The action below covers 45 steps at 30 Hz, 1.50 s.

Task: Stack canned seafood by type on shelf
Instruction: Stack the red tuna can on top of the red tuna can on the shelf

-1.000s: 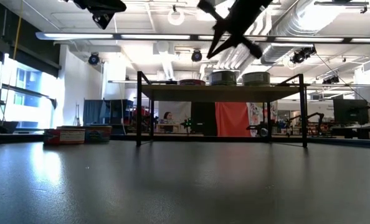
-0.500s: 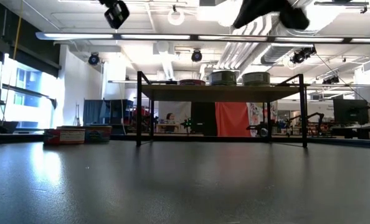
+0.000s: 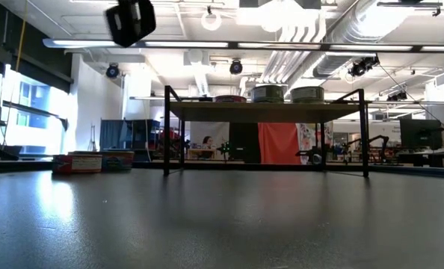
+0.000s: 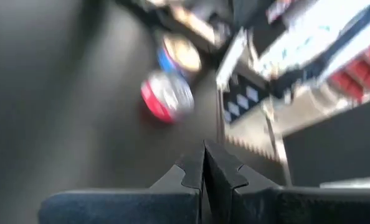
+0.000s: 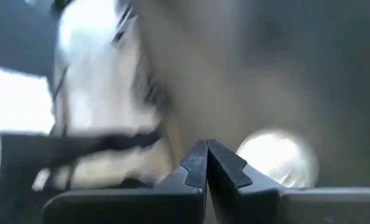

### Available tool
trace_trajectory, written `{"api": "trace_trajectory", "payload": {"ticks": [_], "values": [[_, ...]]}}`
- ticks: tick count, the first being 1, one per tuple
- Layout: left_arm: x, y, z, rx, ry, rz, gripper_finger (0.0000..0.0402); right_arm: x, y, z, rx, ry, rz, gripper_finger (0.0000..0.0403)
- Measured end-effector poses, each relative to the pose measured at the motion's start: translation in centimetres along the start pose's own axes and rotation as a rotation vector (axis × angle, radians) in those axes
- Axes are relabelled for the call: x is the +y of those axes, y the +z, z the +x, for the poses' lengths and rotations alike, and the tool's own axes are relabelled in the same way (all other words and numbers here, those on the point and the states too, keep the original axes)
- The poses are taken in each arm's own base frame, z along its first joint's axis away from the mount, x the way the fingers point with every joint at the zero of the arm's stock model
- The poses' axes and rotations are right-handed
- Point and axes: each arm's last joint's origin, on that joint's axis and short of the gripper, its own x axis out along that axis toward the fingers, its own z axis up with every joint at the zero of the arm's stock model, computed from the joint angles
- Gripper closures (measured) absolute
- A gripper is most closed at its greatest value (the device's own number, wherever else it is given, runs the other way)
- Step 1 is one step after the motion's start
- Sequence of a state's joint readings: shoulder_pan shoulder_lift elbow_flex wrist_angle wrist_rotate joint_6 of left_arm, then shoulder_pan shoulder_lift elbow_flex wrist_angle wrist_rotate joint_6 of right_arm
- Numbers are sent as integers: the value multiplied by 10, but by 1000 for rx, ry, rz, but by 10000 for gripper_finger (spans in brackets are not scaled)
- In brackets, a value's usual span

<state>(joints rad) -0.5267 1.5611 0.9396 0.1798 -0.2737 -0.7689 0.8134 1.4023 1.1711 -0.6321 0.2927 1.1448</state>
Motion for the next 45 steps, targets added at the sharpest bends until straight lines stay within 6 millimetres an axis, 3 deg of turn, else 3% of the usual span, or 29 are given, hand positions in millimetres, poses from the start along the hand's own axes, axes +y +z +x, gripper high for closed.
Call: {"api": "trace_trajectory", "payload": {"ticks": [3,6,10,14,21,26,30,37,41,45], "values": [[-14,-22,31,100,-11,4,402,5,-23,12,122,102,23,403],[-15,-30,66,181,-2,33,402,-2,-38,29,232,74,162,403],[-4,-32,106,222,49,70,402,-14,-60,54,318,-53,268,403],[6,-19,125,190,63,45,402,-20,-72,73,336,-149,332,403],[11,-14,127,226,19,166,402,-33,-79,94,350,-297,415,403],[15,-20,128,251,60,226,402,-41,-71,105,315,-334,444,403],[16,-28,124,320,95,291,402,-46,-58,109,291,-334,444,403],[34,-47,106,573,304,305,402,-53,-24,120,174,-260,402,403],[32,-51,95,616,342,347,402,-63,0,126,108,-243,385,403],[33,-52,73,545,336,291,401,-62,20,129,26,-150,325,403]]}}
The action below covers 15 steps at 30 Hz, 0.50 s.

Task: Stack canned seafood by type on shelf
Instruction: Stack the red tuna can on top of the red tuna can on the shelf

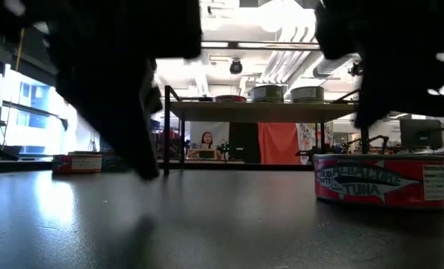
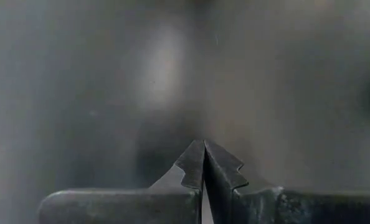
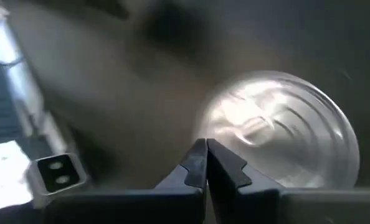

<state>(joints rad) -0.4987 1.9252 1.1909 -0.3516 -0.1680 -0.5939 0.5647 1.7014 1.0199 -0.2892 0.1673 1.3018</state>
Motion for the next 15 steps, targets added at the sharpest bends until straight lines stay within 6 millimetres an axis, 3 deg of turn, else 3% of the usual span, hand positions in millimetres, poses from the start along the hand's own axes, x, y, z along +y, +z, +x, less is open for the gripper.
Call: {"api": "trace_trajectory", "payload": {"ticks": [5,8,12,15], "values": [[15,-11,-33,-239,-141,-129,401,1,-4,-19,4,-5,-62,403],[22,-10,-37,-339,-203,-150,402,-8,-18,-34,48,-111,-58,403],[25,1,-20,-358,-192,-183,402,-21,-39,-43,101,-254,-38,403],[18,18,-2,-360,-216,-145,402,-27,-52,-37,108,-230,9,403]]}}
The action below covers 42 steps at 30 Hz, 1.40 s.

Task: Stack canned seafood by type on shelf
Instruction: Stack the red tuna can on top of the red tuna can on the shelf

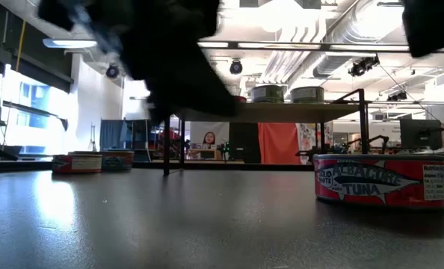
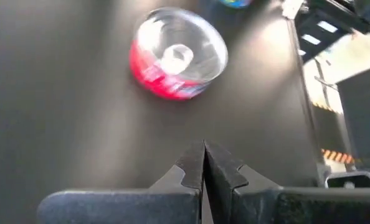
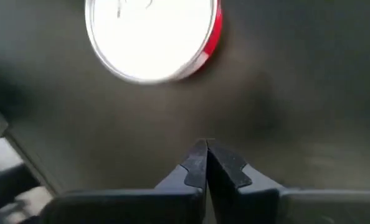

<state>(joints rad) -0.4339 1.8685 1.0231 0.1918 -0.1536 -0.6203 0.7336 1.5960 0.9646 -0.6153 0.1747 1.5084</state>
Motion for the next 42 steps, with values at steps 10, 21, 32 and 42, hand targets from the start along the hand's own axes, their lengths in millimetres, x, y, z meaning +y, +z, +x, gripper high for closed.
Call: {"api": "trace_trajectory", "payload": {"ticks": [10,21,32,42], "values": [[-1,24,54,109,96,160,402,-19,11,24,-104,23,205,403],[12,29,60,119,70,126,401,-22,34,33,-123,95,206,403],[8,14,69,130,96,106,401,-18,39,37,-87,147,192,403],[13,2,79,190,93,34,401,1,46,23,-150,237,165,403]]}}
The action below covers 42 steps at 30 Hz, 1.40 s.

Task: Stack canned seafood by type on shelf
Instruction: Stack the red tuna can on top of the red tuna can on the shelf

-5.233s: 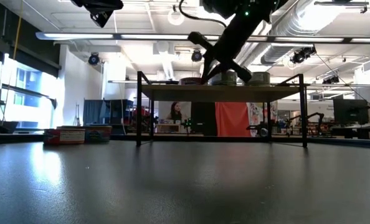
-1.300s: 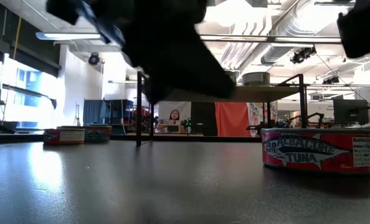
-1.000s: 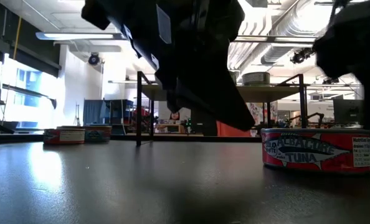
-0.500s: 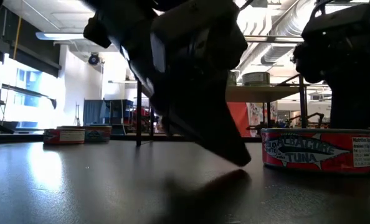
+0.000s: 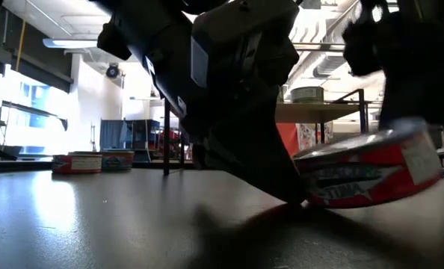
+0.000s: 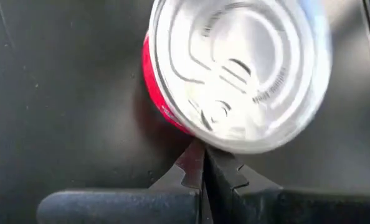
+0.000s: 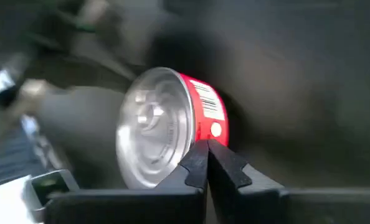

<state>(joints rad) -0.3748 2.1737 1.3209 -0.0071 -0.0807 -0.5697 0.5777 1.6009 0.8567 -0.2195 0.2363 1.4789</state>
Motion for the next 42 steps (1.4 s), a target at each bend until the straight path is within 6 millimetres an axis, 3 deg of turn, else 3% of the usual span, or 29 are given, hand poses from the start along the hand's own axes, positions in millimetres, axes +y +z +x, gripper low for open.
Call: {"api": "trace_trajectory", "payload": {"ticks": [9,23,29,33,36,42], "values": [[4,-8,-1,59,95,2,401,35,9,-16,-72,81,-45,403],[21,-2,-6,59,233,112,401,40,11,-18,-117,107,-69,403],[16,6,-34,38,306,192,402,21,16,-44,-125,-66,-54,403],[18,26,-52,-79,367,169,402,0,17,-56,-87,-224,-36,403],[26,33,-51,-99,362,155,402,-20,14,-46,-25,-295,-12,403],[42,39,-40,-61,248,58,402,-42,15,-20,-42,-162,71,403]]}}
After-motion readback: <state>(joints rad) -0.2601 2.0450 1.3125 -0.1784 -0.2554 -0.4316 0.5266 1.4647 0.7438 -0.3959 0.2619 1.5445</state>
